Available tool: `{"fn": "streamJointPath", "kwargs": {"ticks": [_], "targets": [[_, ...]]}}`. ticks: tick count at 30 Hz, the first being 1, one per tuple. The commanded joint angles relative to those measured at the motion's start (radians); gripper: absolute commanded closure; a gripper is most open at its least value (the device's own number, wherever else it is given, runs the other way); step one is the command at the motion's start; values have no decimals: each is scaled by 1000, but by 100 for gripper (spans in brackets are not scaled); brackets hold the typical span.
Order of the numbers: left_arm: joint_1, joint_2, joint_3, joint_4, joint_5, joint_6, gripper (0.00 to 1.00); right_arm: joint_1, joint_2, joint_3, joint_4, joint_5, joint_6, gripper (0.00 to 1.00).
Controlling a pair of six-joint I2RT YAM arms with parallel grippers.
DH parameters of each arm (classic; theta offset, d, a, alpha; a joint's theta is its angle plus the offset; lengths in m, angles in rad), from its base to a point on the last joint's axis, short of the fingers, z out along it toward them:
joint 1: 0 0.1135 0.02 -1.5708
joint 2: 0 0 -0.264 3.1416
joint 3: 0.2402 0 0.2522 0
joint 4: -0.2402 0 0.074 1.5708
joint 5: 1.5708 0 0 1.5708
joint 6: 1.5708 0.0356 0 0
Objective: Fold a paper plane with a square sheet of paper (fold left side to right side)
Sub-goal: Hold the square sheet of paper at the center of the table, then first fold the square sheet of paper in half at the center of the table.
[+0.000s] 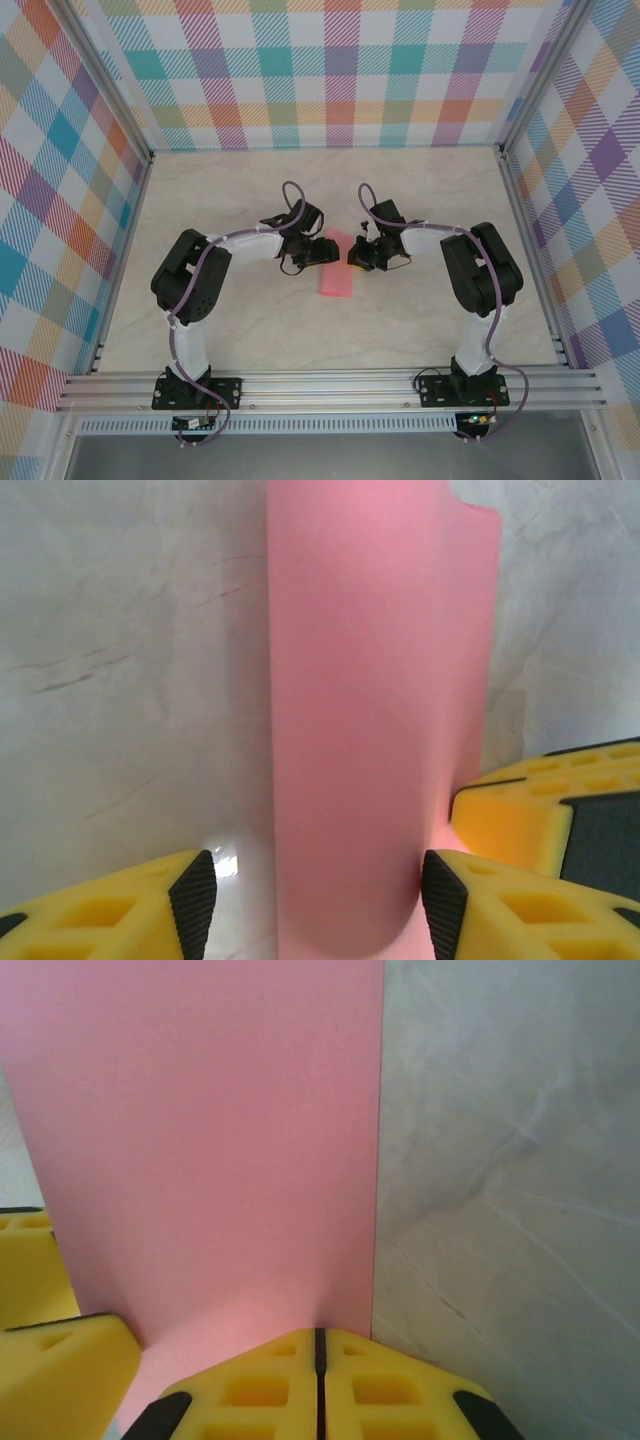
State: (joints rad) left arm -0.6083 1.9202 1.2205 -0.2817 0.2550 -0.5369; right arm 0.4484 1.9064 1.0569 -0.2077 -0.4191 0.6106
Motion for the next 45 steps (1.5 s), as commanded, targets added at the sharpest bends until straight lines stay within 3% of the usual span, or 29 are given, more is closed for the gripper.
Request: {"fn": "streamJointPath", "kwargs": {"ticks": [1, 5, 8, 17, 32, 45], "targets": [[3, -110, -1, -70, -40, 30, 39, 6, 49, 1, -81, 54, -31, 92], [5, -175, -2, -69, -24, 34, 40, 11, 64, 13, -85, 49, -33, 92], [5, -186, -5, -27, 49, 27, 43, 13, 72, 20, -90, 52, -37, 92], [-8, -49, 5, 145, 244, -34, 58, 19, 81, 29, -104, 60, -39, 92], [14, 34, -67, 58, 114, 3, 64, 32, 100, 60, -165, 100, -63, 92], [75, -63, -205, 95, 131, 10, 66, 33, 116, 75, -190, 106, -75, 92]]}}
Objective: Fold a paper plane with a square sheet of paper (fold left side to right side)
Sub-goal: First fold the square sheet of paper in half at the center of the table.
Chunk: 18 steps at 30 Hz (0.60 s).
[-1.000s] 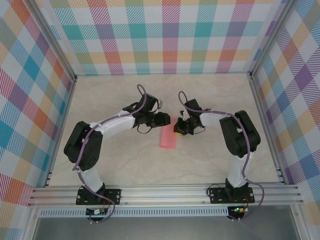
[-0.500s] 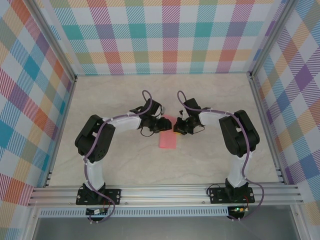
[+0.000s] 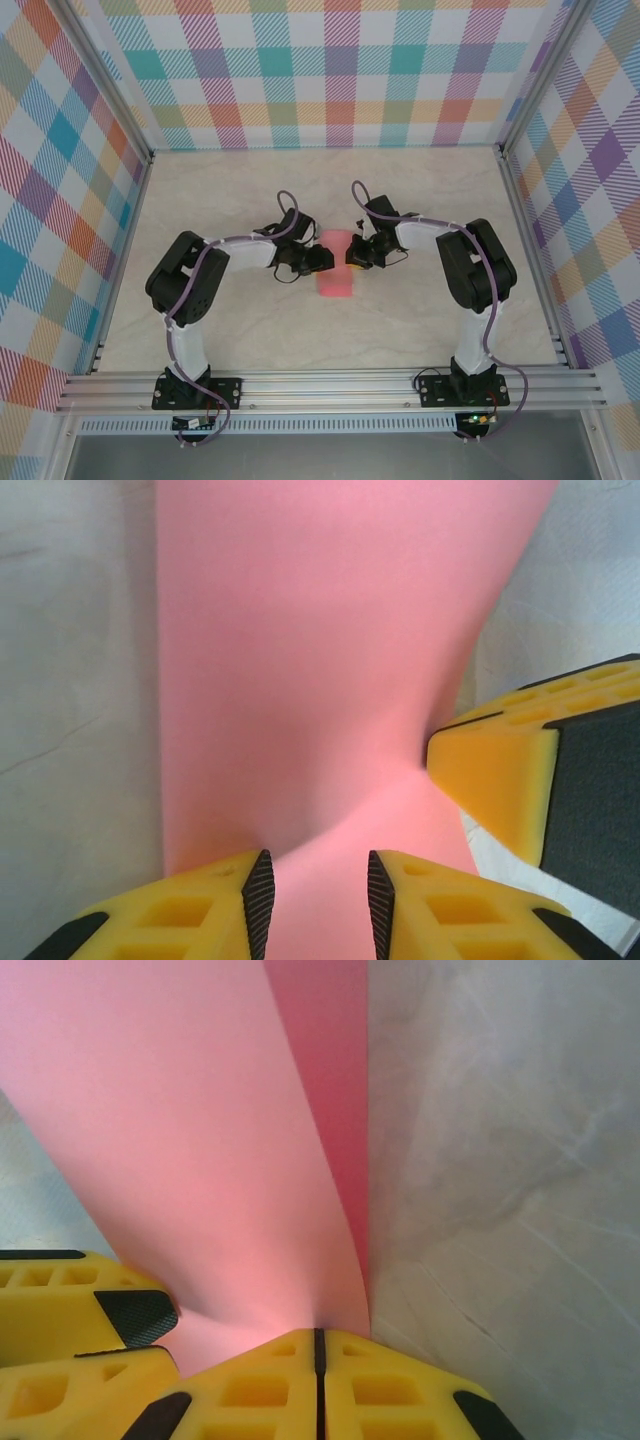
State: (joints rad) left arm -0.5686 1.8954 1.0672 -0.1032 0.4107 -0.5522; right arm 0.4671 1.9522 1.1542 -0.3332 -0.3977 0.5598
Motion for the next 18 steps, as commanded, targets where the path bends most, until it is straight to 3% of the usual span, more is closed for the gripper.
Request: {"fn": "streamJointPath", "kwargs": {"ticks": [1, 11, 18], "targets": [[40, -50, -59, -84, -19, 29, 67, 15, 72, -21, -67, 85, -23, 92], [72, -167, -98, -18, 78, 24, 68, 18, 74, -12, -74, 86, -30, 92], [39, -74, -10, 72, 159, -16, 70, 20, 70, -10, -78, 89, -32, 92]]}}
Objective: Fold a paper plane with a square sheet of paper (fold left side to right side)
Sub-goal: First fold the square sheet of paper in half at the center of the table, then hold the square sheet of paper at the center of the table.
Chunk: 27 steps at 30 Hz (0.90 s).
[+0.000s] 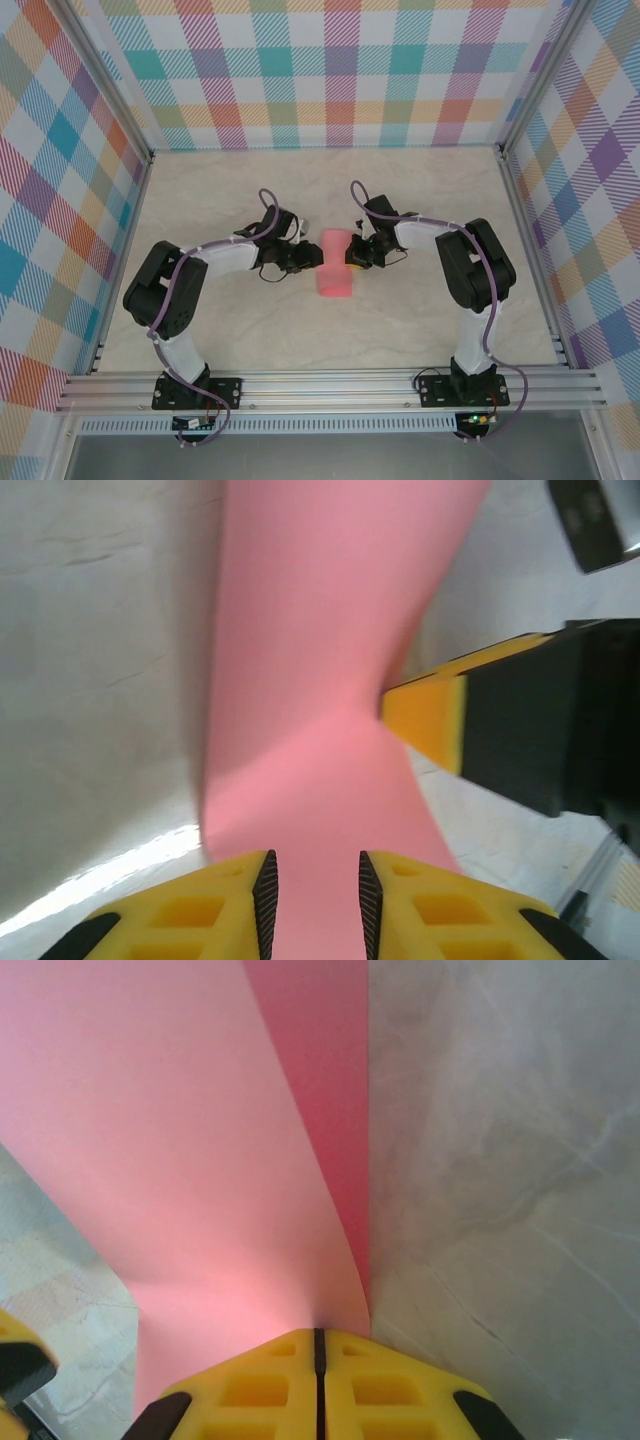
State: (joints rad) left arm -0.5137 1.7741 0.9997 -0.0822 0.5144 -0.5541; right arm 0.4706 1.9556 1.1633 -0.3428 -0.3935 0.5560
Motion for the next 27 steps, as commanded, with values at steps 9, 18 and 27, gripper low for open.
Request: {"fn": "streamJointPath", "kwargs": {"ticks": [9, 18, 27], "targets": [[-49, 189, 139, 55, 20, -21, 72, 19, 55, -24, -48, 69, -27, 92], [-58, 198, 88, 13, -35, 8, 74, 11, -29, -32, 38, -11, -22, 92], [-73, 200, 66, 3, -65, 11, 75, -30, -81, 60, 82, -58, -7, 93]]}}
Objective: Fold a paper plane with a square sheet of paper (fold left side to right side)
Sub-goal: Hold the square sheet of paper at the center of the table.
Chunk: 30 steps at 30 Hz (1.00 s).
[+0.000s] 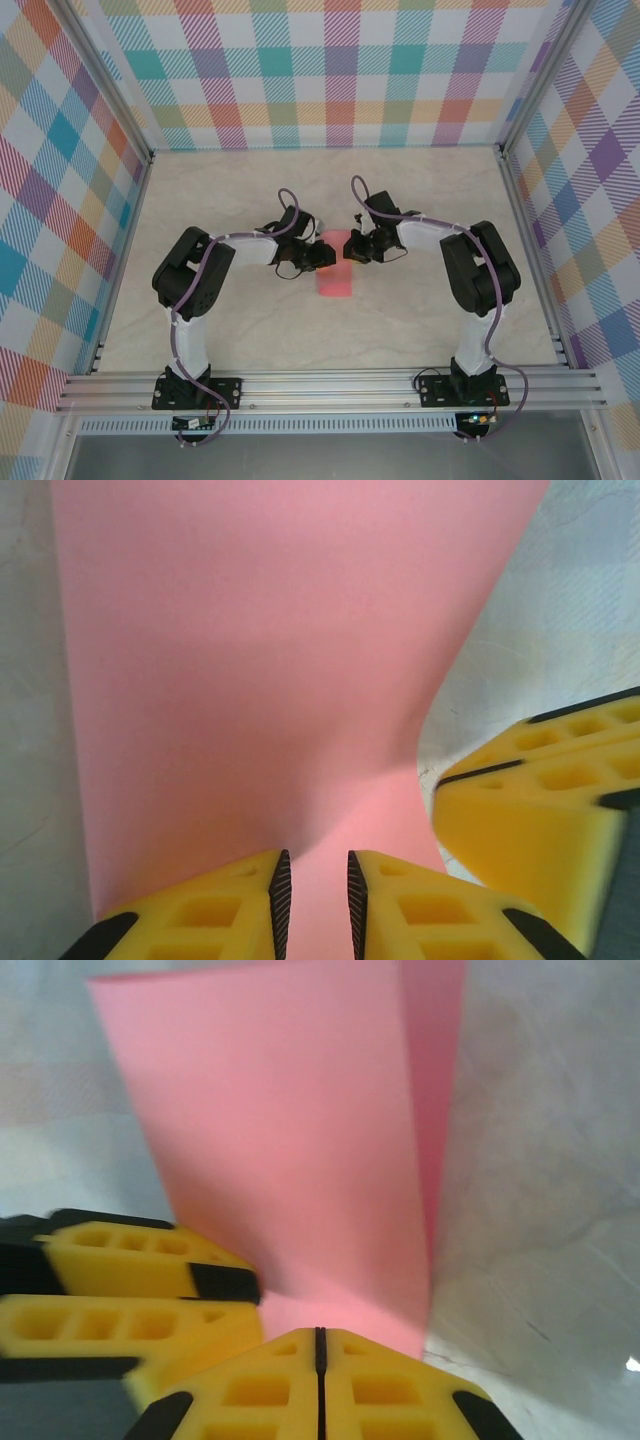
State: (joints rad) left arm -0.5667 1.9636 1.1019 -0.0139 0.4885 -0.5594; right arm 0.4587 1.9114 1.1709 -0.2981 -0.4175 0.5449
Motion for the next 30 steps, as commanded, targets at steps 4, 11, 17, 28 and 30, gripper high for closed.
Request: {"fn": "streamJointPath", "kwargs": {"ticks": [4, 11, 17, 28, 30], "targets": [[-24, 12, -30, -68, -41, 19, 76, -35, -8, 107, 36, -38, -3, 94], [-27, 14, -24, -67, -41, 19, 76, -33, 101, 175, 50, -84, 28, 94], [-29, 8, -26, -73, -43, 24, 76, -18, 190, 237, 12, -88, 16, 94], [-35, -19, -44, -76, -30, 56, 75, -15, 274, 289, -60, 1, -11, 94], [-38, -30, -55, -75, -23, 68, 75, -14, 282, 293, -84, 17, -11, 94]]}}
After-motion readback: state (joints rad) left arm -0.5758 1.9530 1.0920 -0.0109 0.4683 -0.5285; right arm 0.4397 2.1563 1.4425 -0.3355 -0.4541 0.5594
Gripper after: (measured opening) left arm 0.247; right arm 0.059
